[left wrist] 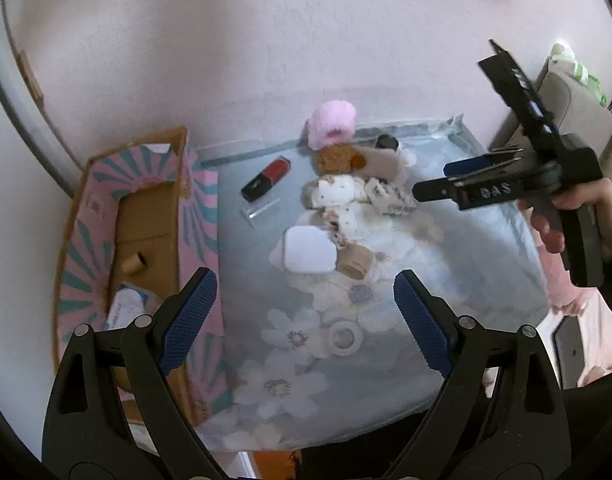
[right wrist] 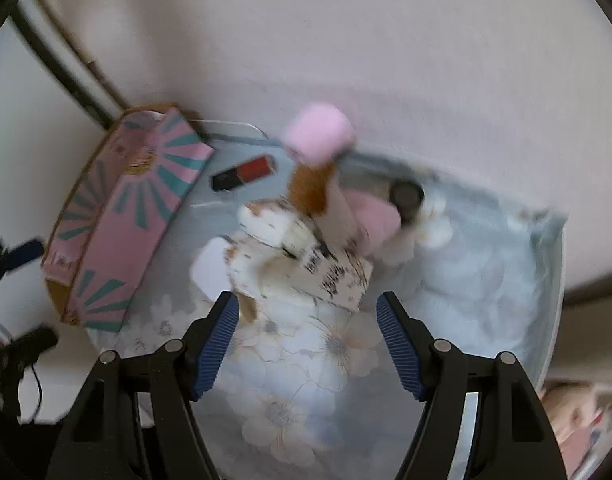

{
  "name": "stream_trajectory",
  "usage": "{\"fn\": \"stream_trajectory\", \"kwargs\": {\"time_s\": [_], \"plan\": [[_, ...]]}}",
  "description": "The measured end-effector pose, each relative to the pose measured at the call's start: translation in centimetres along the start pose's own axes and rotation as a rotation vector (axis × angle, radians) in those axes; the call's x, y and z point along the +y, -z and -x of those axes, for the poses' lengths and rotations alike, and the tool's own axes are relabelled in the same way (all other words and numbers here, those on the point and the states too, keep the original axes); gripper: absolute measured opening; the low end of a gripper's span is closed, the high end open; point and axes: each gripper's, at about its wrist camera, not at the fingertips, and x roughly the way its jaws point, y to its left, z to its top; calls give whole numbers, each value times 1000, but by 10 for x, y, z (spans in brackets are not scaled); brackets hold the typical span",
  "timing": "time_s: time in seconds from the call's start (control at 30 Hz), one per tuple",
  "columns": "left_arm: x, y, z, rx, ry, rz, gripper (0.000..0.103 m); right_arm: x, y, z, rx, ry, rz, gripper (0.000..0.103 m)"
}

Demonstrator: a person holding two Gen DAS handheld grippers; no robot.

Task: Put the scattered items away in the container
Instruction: 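Move both grippers back to the items on the floral tray, then grasp the white tape roll with the left gripper while the right grasps the white printed packet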

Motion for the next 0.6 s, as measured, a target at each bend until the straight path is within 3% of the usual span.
{"fn": "stream_trajectory", "kwargs": {"time_s": [0.1, 0.3, 0.6], "plan": [[-13, 21, -16, -23, -46, -29, 90, -15, 7, -19, -6, -11, -84, 67], [-37, 71, -61, -31, -66, -40, 90, -38, 19, -48, -84, -84, -265, 67], [-48, 95, -102, -33, -67, -3, 89, -38, 26, -63, -134, -116, -298, 67]]}}
